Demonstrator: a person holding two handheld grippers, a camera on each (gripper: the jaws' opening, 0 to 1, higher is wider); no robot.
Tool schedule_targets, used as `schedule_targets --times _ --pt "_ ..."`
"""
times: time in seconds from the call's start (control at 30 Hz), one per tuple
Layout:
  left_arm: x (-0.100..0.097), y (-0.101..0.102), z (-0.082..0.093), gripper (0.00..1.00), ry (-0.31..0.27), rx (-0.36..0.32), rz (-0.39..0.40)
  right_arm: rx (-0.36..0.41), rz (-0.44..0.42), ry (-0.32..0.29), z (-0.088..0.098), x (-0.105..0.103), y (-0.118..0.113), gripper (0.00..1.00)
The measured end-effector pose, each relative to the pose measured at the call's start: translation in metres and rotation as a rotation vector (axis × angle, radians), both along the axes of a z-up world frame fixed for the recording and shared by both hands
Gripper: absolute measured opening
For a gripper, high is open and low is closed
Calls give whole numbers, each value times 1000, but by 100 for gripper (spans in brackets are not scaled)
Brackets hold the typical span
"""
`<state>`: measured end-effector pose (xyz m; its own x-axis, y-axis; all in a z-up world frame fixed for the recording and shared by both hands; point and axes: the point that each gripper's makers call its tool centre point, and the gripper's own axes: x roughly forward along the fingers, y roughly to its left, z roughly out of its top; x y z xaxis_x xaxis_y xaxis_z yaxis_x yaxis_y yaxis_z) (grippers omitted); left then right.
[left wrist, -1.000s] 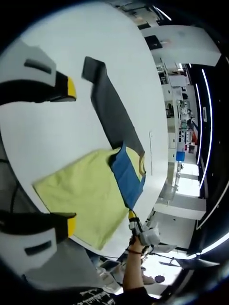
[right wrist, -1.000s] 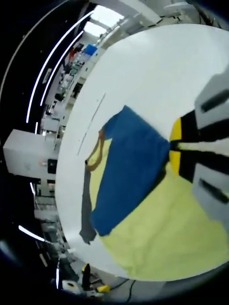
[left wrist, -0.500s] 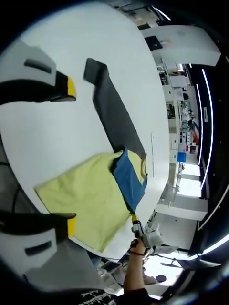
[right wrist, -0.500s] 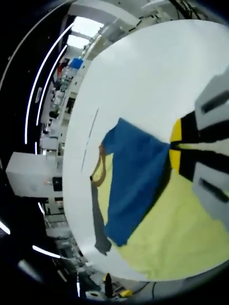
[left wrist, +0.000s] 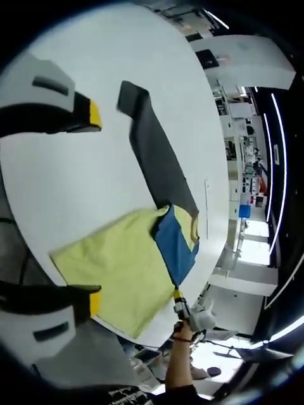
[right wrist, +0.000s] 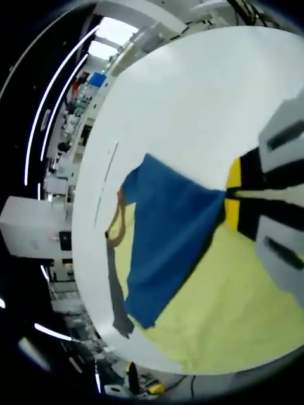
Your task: Fold the garment on the visible template until the final outline fits inside the template.
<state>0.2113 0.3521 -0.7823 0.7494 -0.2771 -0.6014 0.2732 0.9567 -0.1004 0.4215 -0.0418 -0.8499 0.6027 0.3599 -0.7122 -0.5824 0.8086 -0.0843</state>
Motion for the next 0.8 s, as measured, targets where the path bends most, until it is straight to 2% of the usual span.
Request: schedule_targets --times 0.2,0.33,0.4,0.5,0.63,0.77,0.8 --pt "0 2 1 98 -1 -14 15 -5 13 1 2 -2 2 0" --pt "0 4 1 99 4 -9 23 23 15 16 1 -5 2 8" --pt "-1 7 -1 99 12 -11 30 45 19 20 7 -8 6 18" --pt "0 9 -1 99 11 -20 36 65 17 46 2 -10 4 45" --pt "3 12 1 99 8 -24 45 68 42 41 6 -16 7 58" --pt "7 20 1 99 6 -24 56 109 48 26 14 -19 12 74" --pt "8 22 1 99 5 -24 59 131 50 23 20 -27 17 76"
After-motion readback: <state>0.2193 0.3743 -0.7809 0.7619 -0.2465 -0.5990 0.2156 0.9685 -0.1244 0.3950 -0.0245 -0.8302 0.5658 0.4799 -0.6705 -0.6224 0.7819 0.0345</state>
